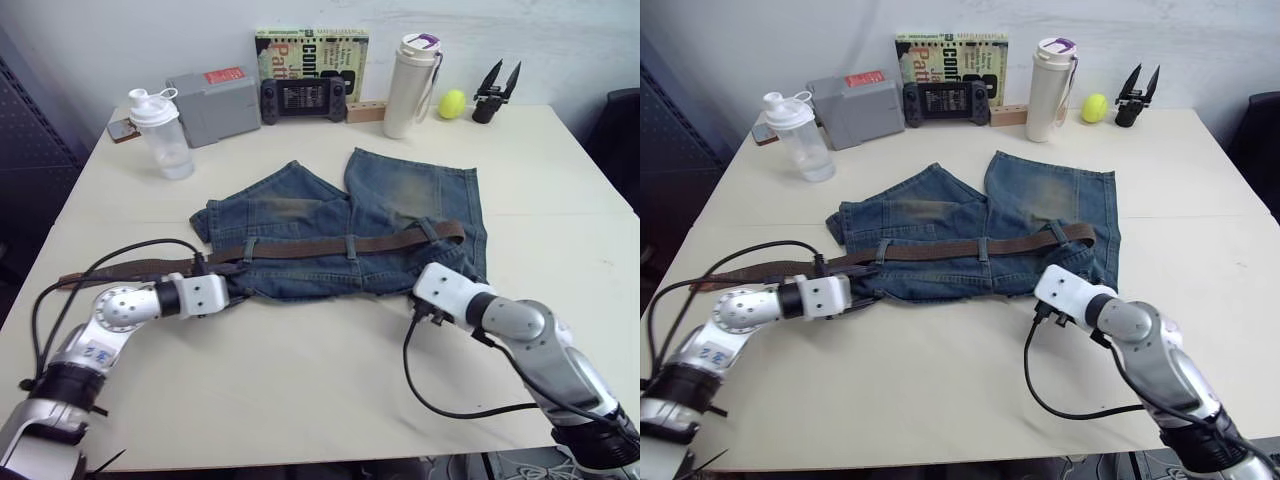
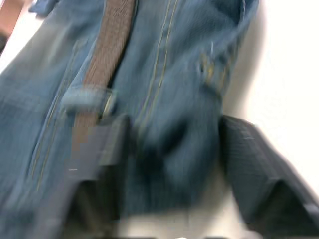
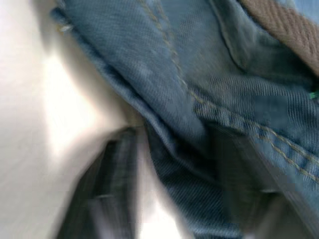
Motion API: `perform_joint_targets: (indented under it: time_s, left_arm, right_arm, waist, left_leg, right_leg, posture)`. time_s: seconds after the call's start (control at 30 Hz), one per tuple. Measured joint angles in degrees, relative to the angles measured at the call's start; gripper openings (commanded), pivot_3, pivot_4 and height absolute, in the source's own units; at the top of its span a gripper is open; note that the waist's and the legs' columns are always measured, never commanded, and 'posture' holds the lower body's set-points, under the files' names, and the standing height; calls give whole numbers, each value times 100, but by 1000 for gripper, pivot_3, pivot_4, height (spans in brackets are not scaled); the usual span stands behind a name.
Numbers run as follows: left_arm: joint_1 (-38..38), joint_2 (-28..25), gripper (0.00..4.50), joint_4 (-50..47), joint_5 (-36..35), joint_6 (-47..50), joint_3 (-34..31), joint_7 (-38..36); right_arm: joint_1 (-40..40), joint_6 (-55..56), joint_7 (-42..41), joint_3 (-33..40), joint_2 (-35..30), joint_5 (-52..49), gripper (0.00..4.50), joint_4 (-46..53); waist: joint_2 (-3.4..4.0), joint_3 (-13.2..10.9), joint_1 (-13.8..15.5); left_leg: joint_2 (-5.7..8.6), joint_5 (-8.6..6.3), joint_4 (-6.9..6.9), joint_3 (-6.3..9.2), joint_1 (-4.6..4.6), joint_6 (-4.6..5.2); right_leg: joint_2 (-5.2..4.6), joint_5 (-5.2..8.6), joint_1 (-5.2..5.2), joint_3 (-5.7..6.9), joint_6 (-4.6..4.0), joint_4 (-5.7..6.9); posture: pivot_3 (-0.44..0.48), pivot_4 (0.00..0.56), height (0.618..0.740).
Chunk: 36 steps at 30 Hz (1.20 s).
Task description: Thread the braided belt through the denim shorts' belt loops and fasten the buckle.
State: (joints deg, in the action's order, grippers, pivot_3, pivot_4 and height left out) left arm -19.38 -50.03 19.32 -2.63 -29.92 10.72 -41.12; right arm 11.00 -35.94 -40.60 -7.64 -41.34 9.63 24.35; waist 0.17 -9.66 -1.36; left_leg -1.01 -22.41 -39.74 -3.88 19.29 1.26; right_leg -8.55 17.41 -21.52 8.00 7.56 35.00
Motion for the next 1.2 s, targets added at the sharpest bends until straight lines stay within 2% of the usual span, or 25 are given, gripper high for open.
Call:
perform_joint_targets:
  time_s: [0.03, 0.07, 0.2, 0.27, 0.37, 0.43, 0.53, 0.7, 0.77, 0.83, 1.03, 1.07, 1.2]
  left_arm:
    - [221, -112, 4241, -315, -119, 256, -157, -68]
    - [345, -182, 4322, -514, -250, 461, -249, -160]
    - [629, -339, 4322, -1087, -888, 1297, -481, -663]
    - [561, -340, 4322, -1295, -1396, 1893, -670, -939]
    - [-400, -95, 4322, -915, -2181, 3047, -952, -1412]
    - [-801, 56, 4322, -482, -2212, 3362, -1010, -1586]
    - [-1235, 455, 4322, 281, -2165, 3617, -990, -1768]
    - [-2031, 909, 4322, 1312, -1970, 3726, -965, -1994]
    - [-2215, 972, 4322, 1577, -1826, 3628, -961, -2076]
    - [-2373, 1021, 4322, 1878, -1654, 3484, -960, -2196]
    - [-2735, 1106, 4322, 2462, -1273, 3153, -962, -2399]
    - [-2756, 1124, 4322, 2508, -1216, 3061, -961, -2424]
    - [-2836, 1218, 4322, 2710, -1008, 2826, -950, -2521]
  right_arm:
    - [-17, -119, -184, 180, -89, -204, 4087, 28]
    - [21, -211, -325, 292, -140, -353, 4482, 22]
    - [474, -792, -949, 715, -391, -1113, 4482, -7]
    - [1064, -1231, -1237, 1066, -501, -1591, 4482, -72]
    - [2852, -2018, -1192, 1102, -435, -1978, 4482, -1318]
    - [3427, -2176, -1018, 1030, -309, -1987, 4482, -1955]
    - [3786, -2014, -755, 684, -147, -1832, 4482, -2876]
    - [3881, -1652, -725, 98, 56, -1639, 4482, -3876]
    - [3878, -1610, -825, -4, 64, -1643, 3960, -4030]
    - [3876, -1506, -924, -96, 37, -1633, 3205, -4137]
    - [3757, -1470, -1159, -109, -70, -1681, 262, -4096]
    - [3730, -1481, -1167, -108, -87, -1684, 45, -4035]
    - [3663, -1555, -1155, -65, -102, -1718, 45, -3926]
  waist:
    - [6, -4, 8]
    - [10, -8, 11]
    - [44, -57, 3]
    - [54, -80, 13]
    - [60, -97, 8]
    - [57, -95, -6]
    - [54, -94, -21]
    - [49, -97, -28]
    - [49, -97, -37]
    - [49, -97, -39]
    - [49, -97, -16]
    - [49, -97, -12]
    - [48, -97, -8]
  left_leg:
    - [2, -2, -1, 1, 3, 3]
    - [4, -3, -2, 2, 4, 5]
    - [4, -3, -18, 2, 25, 6]
    - [0, -3, -24, 15, 38, 6]
    - [14, 0, -32, 13, 58, 8]
    - [36, 0, -32, 12, 89, 8]
    - [45, 0, -30, -8, 117, 8]
    - [42, -1, -32, 4, 160, 7]
    - [42, -1, -35, 10, 171, 7]
    - [40, -1, -39, 16, 175, 7]
    - [39, 0, -75, 20, 190, 7]
    - [40, 0, -81, 21, 193, 7]
    - [40, -1, -83, 27, 195, 7]
  right_leg:
    - [-3, 0, 1, -2, 0, -3]
    - [-3, 0, 0, -6, 0, -3]
    - [-3, -2, -9, -8, 3, -6]
    - [1, -2, -18, -2, 3, 0]
    - [-3, -2, -37, 2, 3, 8]
    - [0, -3, -70, 12, 5, 16]
    - [-1, -3, -109, 29, 6, 55]
    - [-4, -3, -129, 80, 5, 53]
    - [-8, -3, -134, 96, 5, 50]
    - [-9, -3, -134, 102, 5, 50]
    - [-12, -3, -132, 104, 5, 55]
    - [-13, -3, -132, 104, 5, 56]
    - [-13, -3, -131, 106, 5, 57]
  posture:
    - [0, 150, 731]
    - [0, 150, 731]
    - [0, 150, 731]
    - [0, 150, 731]
    - [0, 150, 731]
    - [0, 150, 731]
    - [0, 150, 731]
    - [0, 150, 731]
    - [0, 150, 731]
    - [0, 150, 731]
    - [0, 150, 731]
    - [0, 150, 731]
    - [0, 150, 731]
